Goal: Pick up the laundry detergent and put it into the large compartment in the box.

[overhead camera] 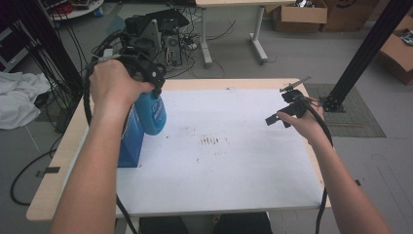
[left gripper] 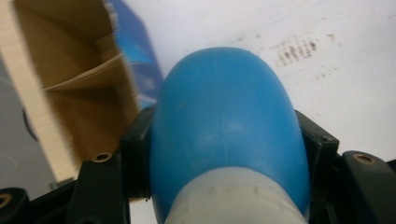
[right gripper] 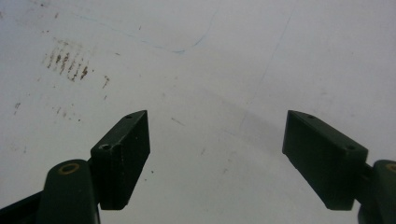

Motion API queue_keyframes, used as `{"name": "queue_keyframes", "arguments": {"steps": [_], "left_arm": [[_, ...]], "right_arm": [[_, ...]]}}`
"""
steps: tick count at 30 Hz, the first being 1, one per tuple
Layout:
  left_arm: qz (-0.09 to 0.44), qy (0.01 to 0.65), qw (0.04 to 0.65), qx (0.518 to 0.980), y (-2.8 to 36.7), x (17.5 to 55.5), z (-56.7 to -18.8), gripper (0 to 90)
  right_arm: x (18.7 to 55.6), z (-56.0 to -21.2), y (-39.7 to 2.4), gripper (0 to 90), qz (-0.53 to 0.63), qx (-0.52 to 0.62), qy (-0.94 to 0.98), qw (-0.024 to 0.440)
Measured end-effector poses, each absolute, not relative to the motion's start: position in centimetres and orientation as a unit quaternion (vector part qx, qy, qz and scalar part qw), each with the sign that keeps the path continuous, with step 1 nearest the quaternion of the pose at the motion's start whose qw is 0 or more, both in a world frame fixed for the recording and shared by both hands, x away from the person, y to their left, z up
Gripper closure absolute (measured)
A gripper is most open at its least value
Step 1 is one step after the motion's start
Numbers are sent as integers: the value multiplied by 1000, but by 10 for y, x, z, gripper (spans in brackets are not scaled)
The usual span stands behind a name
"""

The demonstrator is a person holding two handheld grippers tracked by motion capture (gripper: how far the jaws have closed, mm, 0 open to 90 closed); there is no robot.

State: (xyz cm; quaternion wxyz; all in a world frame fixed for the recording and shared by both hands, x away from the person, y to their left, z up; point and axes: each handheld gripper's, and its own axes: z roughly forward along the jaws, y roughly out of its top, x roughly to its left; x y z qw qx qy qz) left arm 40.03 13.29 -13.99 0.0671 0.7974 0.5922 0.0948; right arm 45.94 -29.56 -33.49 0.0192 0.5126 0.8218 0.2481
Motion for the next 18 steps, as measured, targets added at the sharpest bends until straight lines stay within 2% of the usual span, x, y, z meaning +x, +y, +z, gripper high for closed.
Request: {"name": "queue_keyframes", "arguments": {"steps": [11, 18], "left_arm": [[124, 640, 70, 755, 189, 391, -109, 380], [137, 661, 55, 736, 211, 389, -103, 380]], "right_arm": [[459, -331, -297, 236, 248, 514, 821, 22], [459, -331, -296, 237, 247, 514, 821, 24]]}}
